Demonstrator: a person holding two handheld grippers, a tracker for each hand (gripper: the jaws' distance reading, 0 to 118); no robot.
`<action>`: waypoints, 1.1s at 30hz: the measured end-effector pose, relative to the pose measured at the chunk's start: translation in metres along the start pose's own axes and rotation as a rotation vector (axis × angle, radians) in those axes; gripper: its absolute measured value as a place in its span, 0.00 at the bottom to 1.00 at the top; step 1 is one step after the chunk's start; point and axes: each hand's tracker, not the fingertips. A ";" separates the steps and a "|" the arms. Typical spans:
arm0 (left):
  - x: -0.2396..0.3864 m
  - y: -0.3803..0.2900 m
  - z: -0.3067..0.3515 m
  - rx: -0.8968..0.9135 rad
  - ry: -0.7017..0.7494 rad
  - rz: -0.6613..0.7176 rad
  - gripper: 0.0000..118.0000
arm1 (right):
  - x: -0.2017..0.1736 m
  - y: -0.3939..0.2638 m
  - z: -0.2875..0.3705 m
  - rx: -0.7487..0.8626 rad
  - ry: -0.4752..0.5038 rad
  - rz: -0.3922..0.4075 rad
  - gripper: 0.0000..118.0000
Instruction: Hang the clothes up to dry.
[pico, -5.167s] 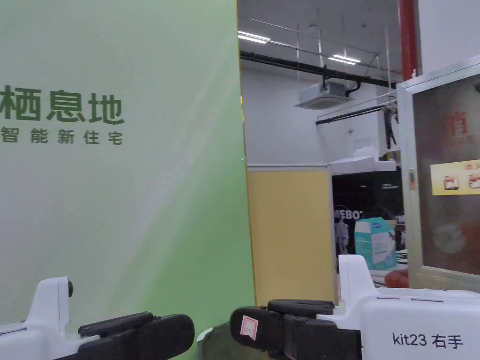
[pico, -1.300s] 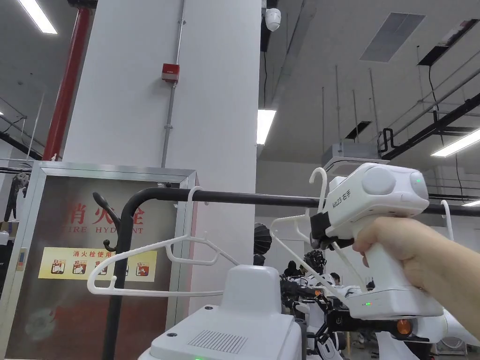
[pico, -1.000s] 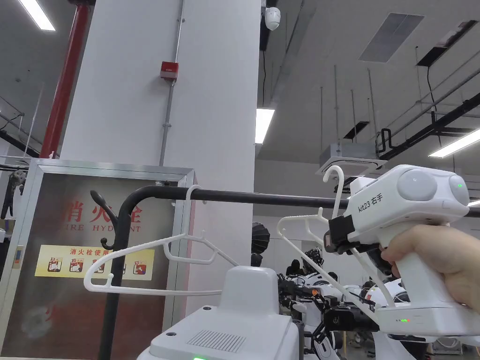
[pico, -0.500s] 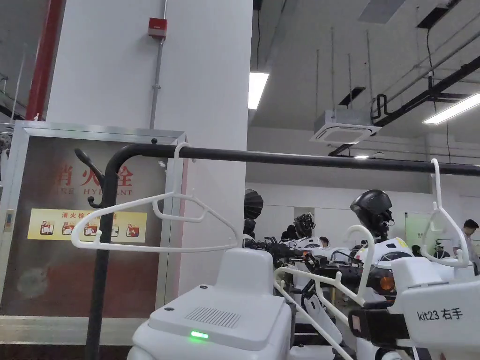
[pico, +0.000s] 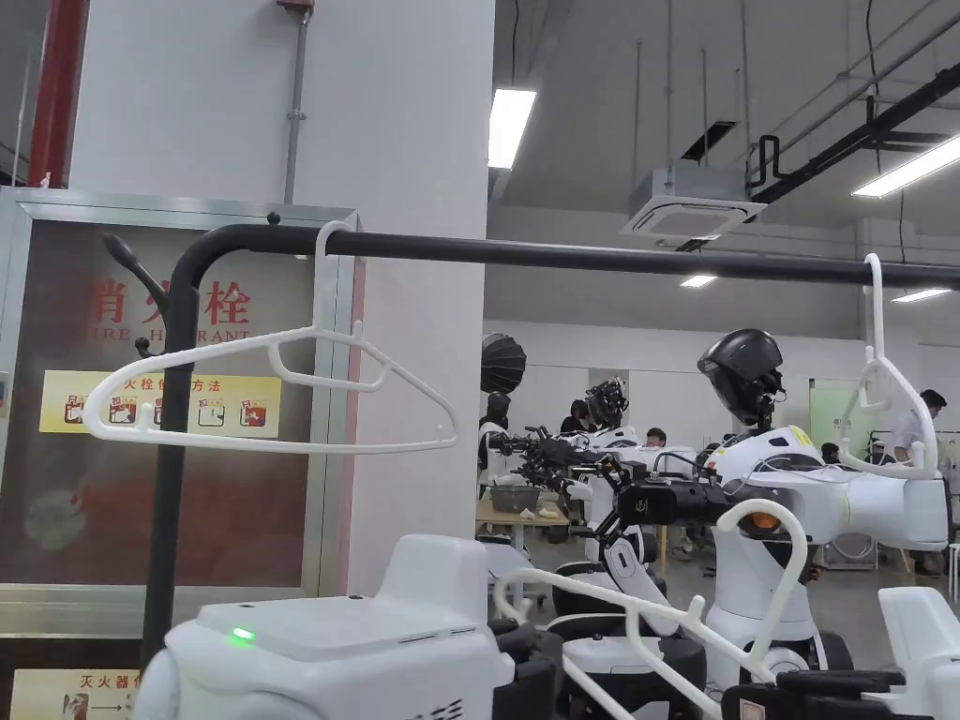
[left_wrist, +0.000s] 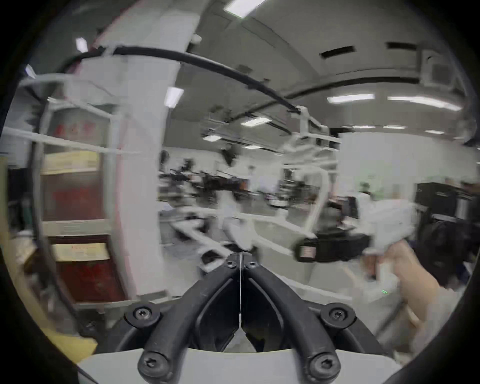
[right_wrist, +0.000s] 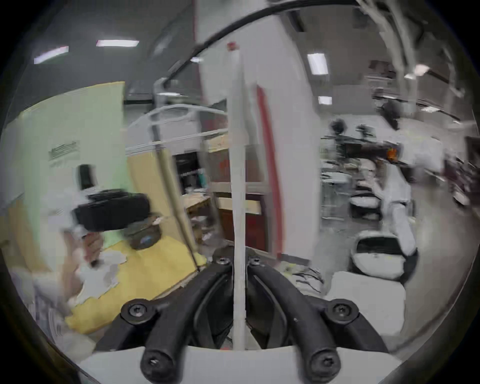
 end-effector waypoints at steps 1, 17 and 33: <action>-0.008 -0.003 0.003 -0.012 -0.121 -0.024 0.00 | -0.001 -0.003 0.000 0.038 0.052 0.039 0.04; -0.035 -0.032 0.083 0.003 -0.143 -0.025 0.00 | -0.046 0.013 -0.108 -0.040 0.448 0.098 0.04; 0.044 -0.124 0.415 0.017 0.980 0.271 0.00 | -0.379 -0.002 -0.394 -0.240 1.411 0.300 0.04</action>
